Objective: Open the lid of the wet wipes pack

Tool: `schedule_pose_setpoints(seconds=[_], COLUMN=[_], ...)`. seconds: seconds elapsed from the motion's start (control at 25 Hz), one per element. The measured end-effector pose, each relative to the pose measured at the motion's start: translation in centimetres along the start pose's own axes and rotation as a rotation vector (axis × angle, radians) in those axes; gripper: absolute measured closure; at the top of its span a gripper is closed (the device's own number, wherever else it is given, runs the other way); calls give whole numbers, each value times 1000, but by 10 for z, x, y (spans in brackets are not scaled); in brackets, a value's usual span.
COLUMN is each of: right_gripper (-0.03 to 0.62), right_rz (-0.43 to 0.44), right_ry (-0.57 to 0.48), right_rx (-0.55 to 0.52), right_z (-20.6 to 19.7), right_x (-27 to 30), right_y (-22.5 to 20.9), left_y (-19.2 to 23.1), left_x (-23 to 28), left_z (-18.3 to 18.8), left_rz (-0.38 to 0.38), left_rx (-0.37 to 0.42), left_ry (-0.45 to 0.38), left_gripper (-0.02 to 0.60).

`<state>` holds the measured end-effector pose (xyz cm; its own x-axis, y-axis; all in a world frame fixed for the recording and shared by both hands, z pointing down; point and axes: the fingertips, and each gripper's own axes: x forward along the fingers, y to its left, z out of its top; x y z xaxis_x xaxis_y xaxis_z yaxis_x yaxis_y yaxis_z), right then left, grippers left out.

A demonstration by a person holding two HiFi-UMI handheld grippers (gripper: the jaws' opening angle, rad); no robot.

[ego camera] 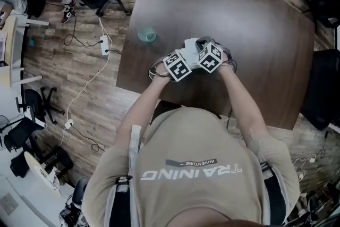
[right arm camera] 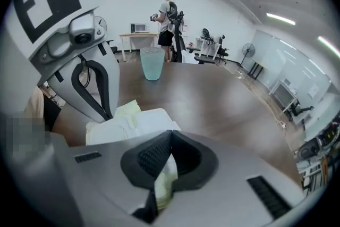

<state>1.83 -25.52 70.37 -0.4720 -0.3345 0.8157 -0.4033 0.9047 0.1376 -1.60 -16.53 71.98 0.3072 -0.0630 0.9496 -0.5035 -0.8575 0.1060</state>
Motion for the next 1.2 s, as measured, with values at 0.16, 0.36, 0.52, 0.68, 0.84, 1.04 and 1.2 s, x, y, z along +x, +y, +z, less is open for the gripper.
schedule_pose_setpoints(seconds=[0.16,0.36,0.52,0.68,0.84,1.04,1.2], right_gripper=[582,582,582,582,582,582,582], right_rz=[-67,-114,-142,-166,-194,-199,-202], right_ry=[-96,-151,-150,-130,-79,12,62], right_rx=[67,133,165,231,223,211,279], right_z=[0,0,-2,-4,-7,-13,-10], right_x=[-8,3,7,2,4,1,-7], right_y=[1,-4,-2,-6,-11,-6,-6], left_y=[-1,8,8,3,7,4,3], left_x=[-1,9,9,7,10,11,6], left_z=[-1,-4,-8,-4,1,-1,-1], left_rz=[41,79,69,88,107,113,71], left_rx=[28,54,33,71,98,152,168], left_ry=[9,25,14,12,-11,-26,-44], left_gripper=[572,572,572,572,572,572,572])
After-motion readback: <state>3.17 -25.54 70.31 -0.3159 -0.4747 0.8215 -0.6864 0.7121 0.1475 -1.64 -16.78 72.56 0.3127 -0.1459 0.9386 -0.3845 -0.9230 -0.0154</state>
